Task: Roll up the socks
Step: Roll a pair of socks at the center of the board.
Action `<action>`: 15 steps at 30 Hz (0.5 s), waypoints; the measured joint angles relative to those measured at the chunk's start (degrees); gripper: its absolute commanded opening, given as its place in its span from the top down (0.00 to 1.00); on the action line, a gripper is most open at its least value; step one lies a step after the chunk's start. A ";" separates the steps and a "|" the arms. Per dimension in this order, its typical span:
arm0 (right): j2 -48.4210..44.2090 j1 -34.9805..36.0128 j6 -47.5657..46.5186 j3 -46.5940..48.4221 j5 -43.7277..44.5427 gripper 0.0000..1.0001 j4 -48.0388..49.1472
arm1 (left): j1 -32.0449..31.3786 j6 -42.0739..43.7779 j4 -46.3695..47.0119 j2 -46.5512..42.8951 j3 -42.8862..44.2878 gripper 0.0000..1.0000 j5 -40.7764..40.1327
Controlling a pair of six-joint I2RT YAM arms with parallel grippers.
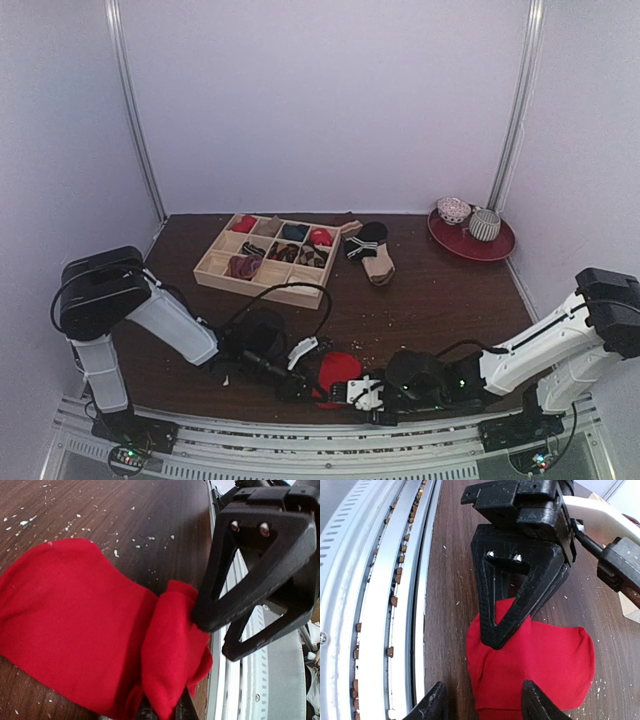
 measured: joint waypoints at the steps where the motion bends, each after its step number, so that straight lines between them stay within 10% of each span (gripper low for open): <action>1: 0.68 0.31 -0.11 0.35 0.61 0.49 -0.02 | 0.00 0.00 0.00 0.02 0.00 1.00 0.02; 9: 5.18 1.11 0.20 2.08 6.08 0.56 0.33 | 0.02 0.02 0.00 0.04 0.00 1.00 0.11; 15: 8.24 1.25 3.72 2.10 8.98 0.89 3.04 | 0.02 0.90 -0.96 -0.42 0.00 0.95 0.24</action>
